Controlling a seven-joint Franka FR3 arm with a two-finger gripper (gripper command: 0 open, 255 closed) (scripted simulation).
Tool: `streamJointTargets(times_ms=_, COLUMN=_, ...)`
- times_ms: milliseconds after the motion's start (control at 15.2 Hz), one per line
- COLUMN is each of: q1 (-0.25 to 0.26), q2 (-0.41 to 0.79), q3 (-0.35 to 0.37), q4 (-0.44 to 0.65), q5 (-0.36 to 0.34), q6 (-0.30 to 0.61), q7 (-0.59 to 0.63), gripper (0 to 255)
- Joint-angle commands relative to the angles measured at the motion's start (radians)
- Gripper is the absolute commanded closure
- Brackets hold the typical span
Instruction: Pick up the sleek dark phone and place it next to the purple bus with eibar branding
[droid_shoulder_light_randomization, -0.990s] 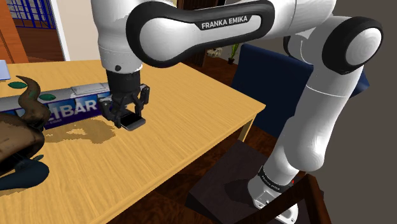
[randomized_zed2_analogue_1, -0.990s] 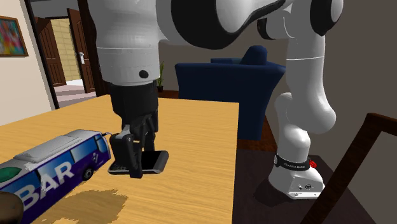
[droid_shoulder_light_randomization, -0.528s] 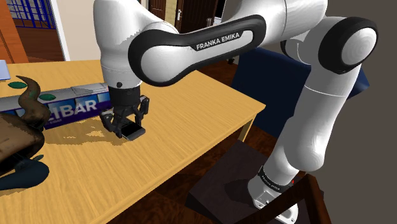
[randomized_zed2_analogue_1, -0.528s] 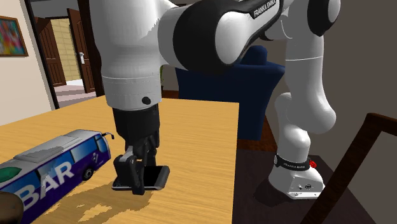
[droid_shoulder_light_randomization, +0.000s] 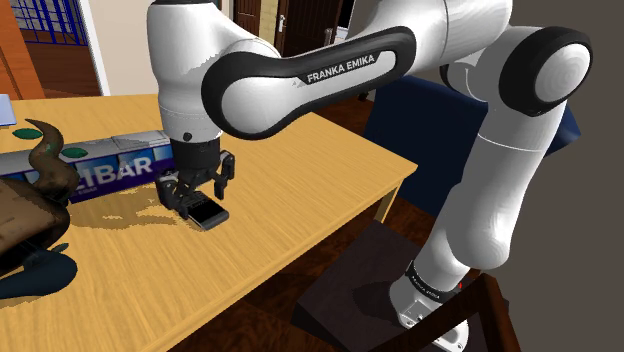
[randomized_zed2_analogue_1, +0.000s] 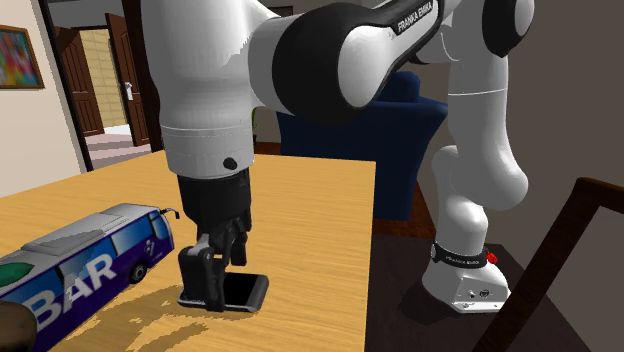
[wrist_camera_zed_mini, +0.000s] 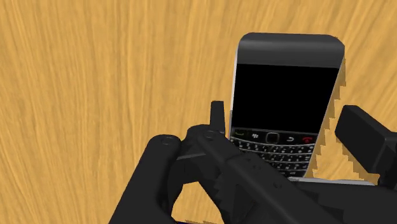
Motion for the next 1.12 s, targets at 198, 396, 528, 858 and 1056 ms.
streamJointTargets(times_ms=198, q1=0.000, q2=0.000, q3=0.000, q4=0.000, q5=0.000, q6=0.000, q7=0.000, gripper=0)
streamJointTargets(times_ms=396, q1=0.001, q2=-0.015, q3=0.003, q4=0.051, q5=0.012, q6=-0.063, q7=-0.008, gripper=0)
streamJointTargets(times_ms=528, q1=0.002, q2=-0.023, q3=0.006, q4=0.101, q5=0.018, q6=-0.121, q7=-0.013, gripper=0)
streamJointTargets(times_ms=858, q1=0.002, q2=-0.023, q3=0.006, q4=0.101, q5=0.018, q6=-0.121, q7=-0.013, gripper=0)
streamJointTargets(times_ms=1056, q1=0.002, q2=-0.023, q3=0.006, q4=0.101, q5=0.018, q6=-0.121, q7=-0.013, gripper=0)
